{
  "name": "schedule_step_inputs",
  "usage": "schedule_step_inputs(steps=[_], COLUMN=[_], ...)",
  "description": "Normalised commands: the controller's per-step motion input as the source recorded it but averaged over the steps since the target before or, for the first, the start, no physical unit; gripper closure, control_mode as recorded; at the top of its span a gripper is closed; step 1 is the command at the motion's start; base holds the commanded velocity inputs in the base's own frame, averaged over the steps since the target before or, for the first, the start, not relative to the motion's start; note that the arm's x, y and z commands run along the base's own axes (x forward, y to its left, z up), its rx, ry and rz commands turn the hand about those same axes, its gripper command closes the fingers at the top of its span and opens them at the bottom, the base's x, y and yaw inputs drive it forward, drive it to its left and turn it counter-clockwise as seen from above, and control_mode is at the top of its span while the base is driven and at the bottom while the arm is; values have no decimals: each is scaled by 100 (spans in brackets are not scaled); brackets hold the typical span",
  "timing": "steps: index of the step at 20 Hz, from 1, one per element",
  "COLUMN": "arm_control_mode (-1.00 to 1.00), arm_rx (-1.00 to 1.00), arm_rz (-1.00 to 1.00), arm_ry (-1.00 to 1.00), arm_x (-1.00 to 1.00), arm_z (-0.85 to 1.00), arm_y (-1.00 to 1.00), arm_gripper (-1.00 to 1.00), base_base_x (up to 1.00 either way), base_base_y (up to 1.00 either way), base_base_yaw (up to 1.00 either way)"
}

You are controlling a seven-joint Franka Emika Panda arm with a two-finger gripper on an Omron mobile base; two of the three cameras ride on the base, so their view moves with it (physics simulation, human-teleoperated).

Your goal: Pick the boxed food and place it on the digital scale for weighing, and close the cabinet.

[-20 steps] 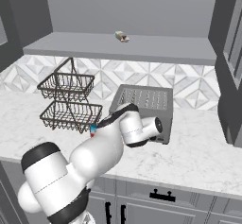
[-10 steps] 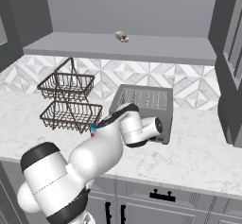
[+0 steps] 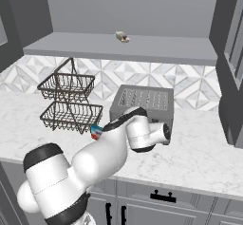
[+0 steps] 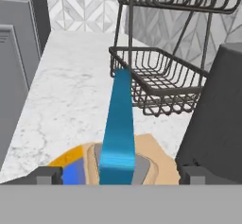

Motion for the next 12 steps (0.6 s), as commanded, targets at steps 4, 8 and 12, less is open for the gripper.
schedule_step_inputs(steps=[4, 8, 12], arm_control_mode=[-100, -100, -100], arm_rx=[12, 20, 48], arm_rz=[-3, -5, -1], arm_ry=[-15, -27, -40], arm_x=[-40, -65, -50], arm_z=[9, 36, 50], arm_y=[-64, -55, -61], arm_gripper=[-100, -100, -100], base_base_x=[0, 0, 0], base_base_y=[0, 0, 0], base_base_yaw=[0, 0, 0])
